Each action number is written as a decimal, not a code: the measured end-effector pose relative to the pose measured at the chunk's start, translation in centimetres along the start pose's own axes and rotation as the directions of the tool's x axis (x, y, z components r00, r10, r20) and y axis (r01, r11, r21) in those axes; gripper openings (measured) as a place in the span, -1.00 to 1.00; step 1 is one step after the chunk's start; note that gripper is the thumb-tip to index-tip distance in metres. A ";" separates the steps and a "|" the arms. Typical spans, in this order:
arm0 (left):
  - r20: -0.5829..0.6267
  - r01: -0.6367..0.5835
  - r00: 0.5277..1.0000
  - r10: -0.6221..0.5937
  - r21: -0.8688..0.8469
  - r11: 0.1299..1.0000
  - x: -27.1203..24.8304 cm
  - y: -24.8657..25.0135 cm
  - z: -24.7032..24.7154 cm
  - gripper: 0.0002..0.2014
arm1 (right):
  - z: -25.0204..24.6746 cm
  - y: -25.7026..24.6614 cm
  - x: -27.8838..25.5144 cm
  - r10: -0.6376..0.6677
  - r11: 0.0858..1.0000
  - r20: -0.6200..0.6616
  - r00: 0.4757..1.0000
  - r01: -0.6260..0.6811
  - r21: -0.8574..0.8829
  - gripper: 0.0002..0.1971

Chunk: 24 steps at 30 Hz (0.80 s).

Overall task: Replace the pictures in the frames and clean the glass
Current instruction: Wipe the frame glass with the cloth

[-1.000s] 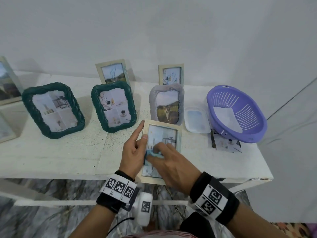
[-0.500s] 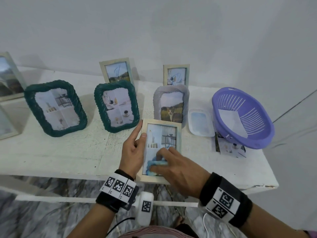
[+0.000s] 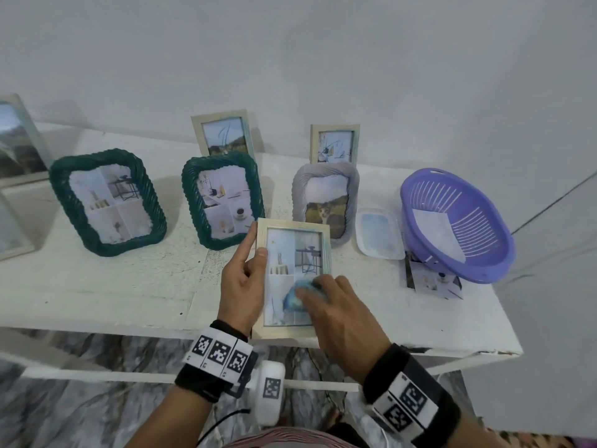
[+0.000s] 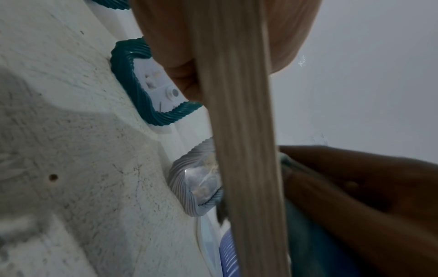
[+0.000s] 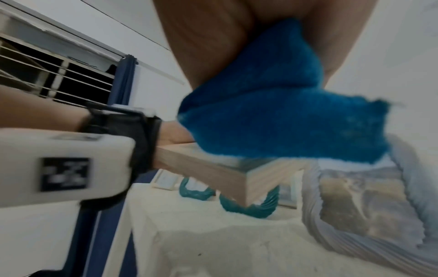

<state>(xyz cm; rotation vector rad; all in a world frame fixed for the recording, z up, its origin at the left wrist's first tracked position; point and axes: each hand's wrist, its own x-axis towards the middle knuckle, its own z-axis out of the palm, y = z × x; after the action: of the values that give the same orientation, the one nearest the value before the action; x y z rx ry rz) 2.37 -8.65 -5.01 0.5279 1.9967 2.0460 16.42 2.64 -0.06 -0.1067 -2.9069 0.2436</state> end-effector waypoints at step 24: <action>-0.067 -0.063 0.996 0.063 0.003 0.998 -1.0 2.2 1.1 -0.56 | -0.3 0.4 3.8 0.205 0.977 -0.342 0.917 -0.211 0.020 -0.73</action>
<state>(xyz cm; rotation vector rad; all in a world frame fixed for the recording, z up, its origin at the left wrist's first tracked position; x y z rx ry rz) 3.92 -8.15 -2.87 0.5360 2.0433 2.1267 12.78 3.39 1.00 -0.4202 -2.5483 0.2100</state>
